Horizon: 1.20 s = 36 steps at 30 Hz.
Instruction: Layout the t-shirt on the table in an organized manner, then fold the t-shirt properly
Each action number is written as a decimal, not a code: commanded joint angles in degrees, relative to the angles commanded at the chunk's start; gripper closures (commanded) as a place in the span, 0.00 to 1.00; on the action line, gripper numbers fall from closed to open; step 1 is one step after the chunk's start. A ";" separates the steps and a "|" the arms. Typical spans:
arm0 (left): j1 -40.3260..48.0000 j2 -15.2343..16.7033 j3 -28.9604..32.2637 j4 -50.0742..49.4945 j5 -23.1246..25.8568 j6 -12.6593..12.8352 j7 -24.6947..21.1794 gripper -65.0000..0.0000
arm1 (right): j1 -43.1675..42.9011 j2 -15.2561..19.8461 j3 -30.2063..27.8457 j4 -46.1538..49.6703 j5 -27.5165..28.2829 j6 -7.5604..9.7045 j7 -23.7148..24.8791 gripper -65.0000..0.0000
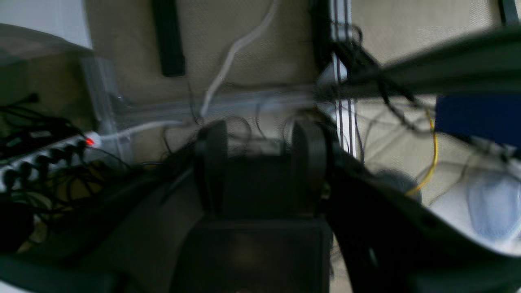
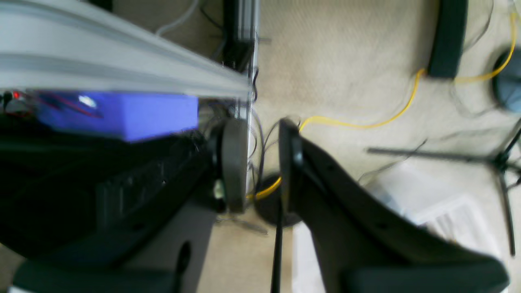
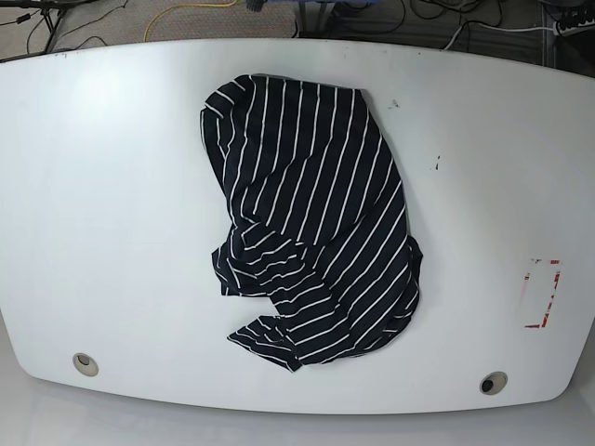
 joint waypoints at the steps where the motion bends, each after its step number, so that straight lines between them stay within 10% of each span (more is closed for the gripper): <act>1: 1.32 -0.09 -0.44 2.11 -2.02 0.00 0.00 0.63 | -1.32 0.09 -0.44 2.29 0.70 0.00 0.00 0.80; 14: 11.16 0.00 -5.36 19.69 -9.23 0.00 0.09 0.63 | -7.82 1.32 -2.02 20.66 5.54 0.35 -7.65 0.80; 36: 3.69 -3.16 -6.77 28.84 -9.14 0.00 0.18 0.57 | 7.12 0.79 -0.18 21.36 5.63 0.09 -7.56 0.80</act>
